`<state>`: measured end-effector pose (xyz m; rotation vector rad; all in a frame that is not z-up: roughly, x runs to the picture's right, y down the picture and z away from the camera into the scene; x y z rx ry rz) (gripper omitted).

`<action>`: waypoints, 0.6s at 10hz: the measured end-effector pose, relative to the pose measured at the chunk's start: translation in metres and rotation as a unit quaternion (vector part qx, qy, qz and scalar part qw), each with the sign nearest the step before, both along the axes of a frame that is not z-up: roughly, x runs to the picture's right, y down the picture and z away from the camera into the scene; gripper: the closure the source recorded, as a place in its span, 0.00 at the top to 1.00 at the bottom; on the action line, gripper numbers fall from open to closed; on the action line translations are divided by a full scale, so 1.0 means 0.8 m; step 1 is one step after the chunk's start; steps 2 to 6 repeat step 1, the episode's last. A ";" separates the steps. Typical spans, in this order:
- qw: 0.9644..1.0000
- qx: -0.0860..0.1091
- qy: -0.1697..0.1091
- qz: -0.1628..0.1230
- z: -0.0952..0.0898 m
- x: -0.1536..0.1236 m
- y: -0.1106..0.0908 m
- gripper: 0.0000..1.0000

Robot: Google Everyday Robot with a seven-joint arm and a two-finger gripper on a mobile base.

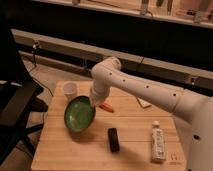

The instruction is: Pick up the ceramic bowl

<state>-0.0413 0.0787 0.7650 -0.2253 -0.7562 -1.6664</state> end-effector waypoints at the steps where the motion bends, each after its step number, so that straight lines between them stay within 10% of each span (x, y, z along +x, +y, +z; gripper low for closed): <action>1: 1.000 0.000 0.000 0.000 0.000 0.000 -0.001 0.00; 6: 1.000 0.000 0.000 0.000 0.000 0.000 -0.001 0.00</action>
